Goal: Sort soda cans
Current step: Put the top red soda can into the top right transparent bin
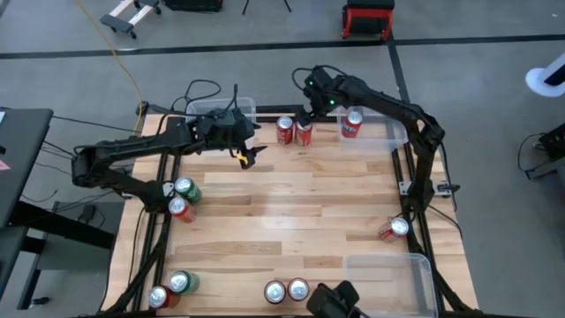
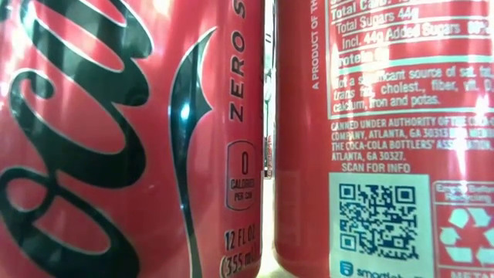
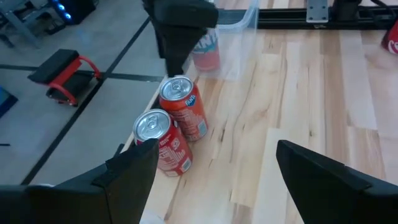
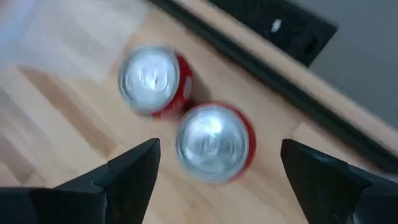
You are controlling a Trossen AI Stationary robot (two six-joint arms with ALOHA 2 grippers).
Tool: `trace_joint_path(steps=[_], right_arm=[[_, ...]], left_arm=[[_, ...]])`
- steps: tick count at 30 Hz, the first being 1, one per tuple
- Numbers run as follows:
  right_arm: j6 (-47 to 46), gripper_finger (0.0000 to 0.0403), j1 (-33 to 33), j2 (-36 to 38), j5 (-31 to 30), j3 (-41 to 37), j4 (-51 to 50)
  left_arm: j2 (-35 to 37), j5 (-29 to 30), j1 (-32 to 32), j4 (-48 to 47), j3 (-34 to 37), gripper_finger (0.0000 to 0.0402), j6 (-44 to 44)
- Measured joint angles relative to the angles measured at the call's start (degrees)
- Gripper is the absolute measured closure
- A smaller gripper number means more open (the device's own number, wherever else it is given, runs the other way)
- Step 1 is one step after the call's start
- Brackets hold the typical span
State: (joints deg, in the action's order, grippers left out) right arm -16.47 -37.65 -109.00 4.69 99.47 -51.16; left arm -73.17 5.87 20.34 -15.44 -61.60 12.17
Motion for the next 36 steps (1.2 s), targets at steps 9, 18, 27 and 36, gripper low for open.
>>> trace_joint_path(steps=[9, 18, 27, 36], right_arm=[[19.02, 0.0056, -0.01, 0.77, 0.17, 6.60, -6.07], [39.26, 0.0056, 1.27, 0.69, -0.37, 9.30, -6.42], [51.90, 0.0056, 1.45, -2.81, -1.84, 9.58, -8.18], [50.07, 0.0056, 3.29, -14.05, -1.78, 24.66, -21.36]], left_arm=[[0.00, 0.00, 0.00, 0.18, 0.00, 0.0079, 1.06], [0.00, 0.01, 0.00, 1.02, 0.00, 0.0079, 1.08], [0.00, 0.00, 0.00, 1.49, 0.00, 0.0079, 1.22], [0.02, -0.03, 0.00, 5.44, 0.00, 0.0079, 3.26]])
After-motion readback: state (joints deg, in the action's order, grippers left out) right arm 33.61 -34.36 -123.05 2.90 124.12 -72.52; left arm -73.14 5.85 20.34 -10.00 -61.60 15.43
